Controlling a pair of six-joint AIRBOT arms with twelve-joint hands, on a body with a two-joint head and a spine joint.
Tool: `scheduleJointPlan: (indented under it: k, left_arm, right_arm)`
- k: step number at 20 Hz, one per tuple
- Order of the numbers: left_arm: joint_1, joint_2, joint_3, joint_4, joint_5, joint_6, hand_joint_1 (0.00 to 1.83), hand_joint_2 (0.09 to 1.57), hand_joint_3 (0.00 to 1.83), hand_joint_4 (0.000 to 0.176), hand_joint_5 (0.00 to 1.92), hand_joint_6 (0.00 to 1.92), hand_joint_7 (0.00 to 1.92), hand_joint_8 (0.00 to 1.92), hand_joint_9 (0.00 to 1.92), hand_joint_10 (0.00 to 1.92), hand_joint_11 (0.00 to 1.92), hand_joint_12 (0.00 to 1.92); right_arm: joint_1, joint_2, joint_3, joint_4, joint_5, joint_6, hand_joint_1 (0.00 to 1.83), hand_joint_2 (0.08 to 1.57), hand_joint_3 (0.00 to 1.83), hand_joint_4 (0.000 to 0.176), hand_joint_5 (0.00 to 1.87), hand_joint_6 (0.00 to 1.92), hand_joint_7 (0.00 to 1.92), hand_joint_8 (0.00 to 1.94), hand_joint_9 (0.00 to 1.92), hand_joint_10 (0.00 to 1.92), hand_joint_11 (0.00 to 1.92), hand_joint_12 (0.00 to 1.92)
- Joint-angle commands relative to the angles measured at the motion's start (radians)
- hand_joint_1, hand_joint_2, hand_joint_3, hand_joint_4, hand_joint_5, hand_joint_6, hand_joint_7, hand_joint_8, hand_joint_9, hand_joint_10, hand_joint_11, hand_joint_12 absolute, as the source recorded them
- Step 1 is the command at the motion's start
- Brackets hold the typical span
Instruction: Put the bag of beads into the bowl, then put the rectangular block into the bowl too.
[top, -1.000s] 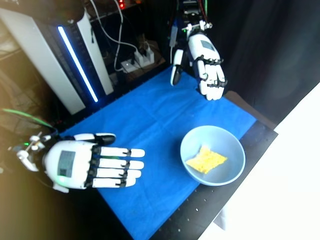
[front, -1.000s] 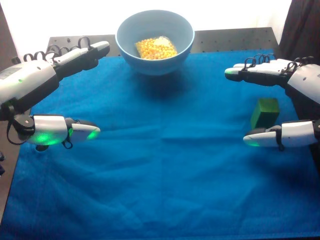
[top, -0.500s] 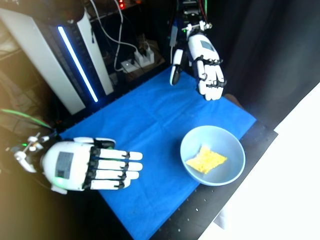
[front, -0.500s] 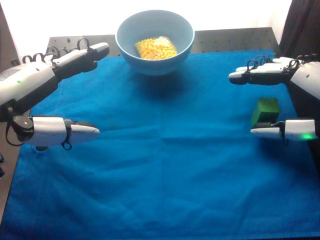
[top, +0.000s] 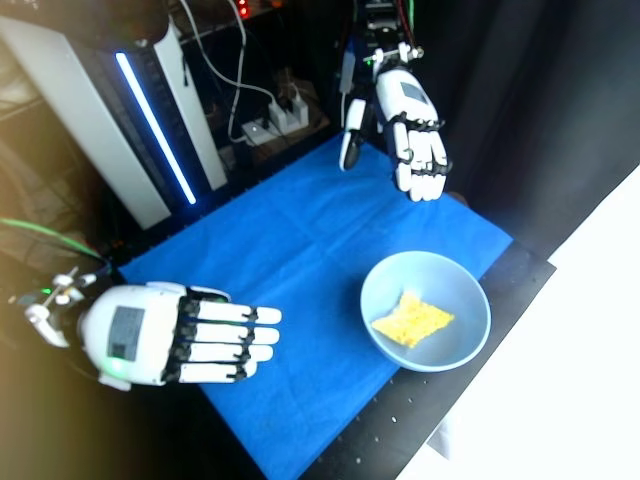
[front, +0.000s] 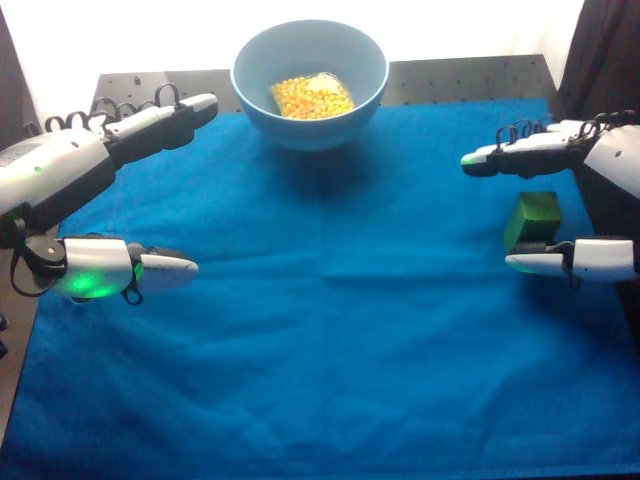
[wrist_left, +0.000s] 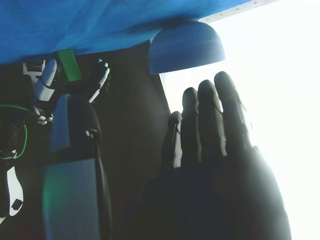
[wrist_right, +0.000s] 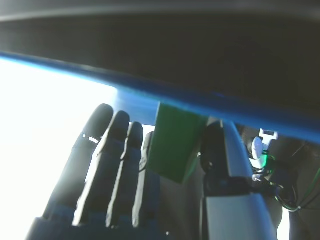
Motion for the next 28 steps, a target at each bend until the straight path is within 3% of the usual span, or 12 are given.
scheduleJointPlan:
  k: [1,9,12,17,18,19,20,21,23,25,26,28]
  left_arm:
    - [-0.009,-0.006,-0.001,-0.003,-0.125,-0.009,0.87,1.01,0.0,0.141,0.03,0.0,0.26,0.0,0.24,0.0,0.0,0.6]
    - [-0.006,-0.009,-0.001,-0.003,-0.126,-0.011,0.88,1.02,0.0,0.157,0.03,0.0,0.24,0.0,0.21,0.0,0.0,0.56]
    - [-0.005,-0.01,-0.001,-0.003,-0.125,-0.013,0.87,1.02,0.0,0.143,0.02,0.0,0.25,0.0,0.22,0.0,0.0,0.61]
    - [-0.003,-0.011,-0.001,-0.003,-0.127,-0.014,0.84,1.02,0.0,0.157,0.02,0.0,0.21,0.0,0.22,0.0,0.0,0.57]
    - [-0.002,-0.012,-0.001,-0.003,-0.127,-0.015,0.85,1.02,0.0,0.16,0.02,0.0,0.21,0.0,0.22,0.0,0.0,0.54]
    - [-0.002,-0.012,-0.001,-0.003,-0.127,-0.015,0.85,1.02,0.0,0.154,0.02,0.0,0.21,0.0,0.23,0.0,0.0,0.54]
    - [-0.001,-0.012,-0.001,-0.003,-0.127,-0.016,0.86,1.02,0.0,0.154,0.02,0.0,0.22,0.01,0.22,0.0,0.0,0.54]
    - [0.0,-0.013,-0.001,-0.004,-0.127,-0.016,0.86,1.02,0.0,0.159,0.02,0.0,0.22,0.01,0.22,0.0,0.0,0.53]
    - [0.004,-0.013,-0.001,-0.006,-0.128,-0.016,0.85,1.01,0.0,0.159,0.03,0.0,0.24,0.0,0.24,0.0,0.0,0.57]
    - [0.007,-0.014,-0.001,-0.009,-0.13,-0.017,0.83,1.02,0.0,0.146,0.01,0.0,0.22,0.0,0.23,0.0,0.0,0.58]
    - [0.011,-0.015,-0.001,-0.012,-0.132,-0.017,0.85,1.02,0.0,0.158,0.02,0.0,0.24,0.01,0.24,0.0,0.0,0.62]
    - [0.014,-0.015,-0.001,-0.015,-0.135,-0.017,0.86,1.02,0.0,0.161,0.02,0.0,0.24,0.01,0.24,0.0,0.0,0.62]
  right_arm:
    - [-0.001,0.01,-0.001,0.025,0.12,0.005,1.12,0.94,0.0,0.0,0.59,0.0,0.62,0.0,0.67,0.0,0.44,0.92]
    - [-0.018,0.029,-0.007,0.026,0.115,0.005,1.06,0.92,0.0,0.0,0.6,0.01,0.62,0.01,0.75,0.01,0.44,1.04]
    - [-0.018,0.029,-0.005,0.03,0.115,0.005,1.03,0.91,0.0,0.0,0.63,0.0,0.65,0.0,0.79,0.03,0.44,1.15]
    - [-0.018,0.029,-0.001,0.035,0.115,0.005,1.26,0.98,0.0,0.0,0.88,0.0,0.92,0.01,0.94,0.21,0.52,1.17]
    - [-0.018,0.029,0.0,0.037,0.115,0.005,1.25,1.06,0.0,0.0,1.0,0.6,1.06,0.76,0.95,0.34,0.51,1.2]
    - [-0.018,0.029,0.001,0.037,0.115,0.005,1.24,1.1,0.01,0.0,0.92,0.9,1.04,0.97,0.95,0.39,0.48,1.16]
    - [-0.018,0.029,0.001,0.037,0.115,0.005,1.24,1.12,0.0,0.0,0.89,0.99,1.05,0.99,0.96,0.4,0.47,1.08]
    - [-0.018,0.029,0.002,0.037,0.115,0.005,1.35,1.09,0.01,0.0,0.9,1.01,1.1,0.91,0.94,0.93,0.56,1.04]
    - [-0.018,0.029,0.003,0.039,0.115,0.005,1.25,1.1,0.0,0.0,0.93,0.95,1.07,0.98,0.89,0.9,0.64,1.21]
    - [-0.018,0.029,0.003,0.039,0.115,0.005,1.25,1.1,0.0,0.0,1.01,0.78,1.02,1.11,0.87,1.1,0.72,1.4]
    - [-0.018,0.029,0.003,0.037,0.116,0.005,1.27,1.07,0.0,0.0,1.0,0.81,1.16,0.87,1.07,1.04,0.89,1.4]
    - [-0.018,0.029,0.002,0.023,0.123,0.005,1.27,1.07,0.0,0.0,1.0,0.82,1.17,0.85,1.09,1.02,0.91,1.39]
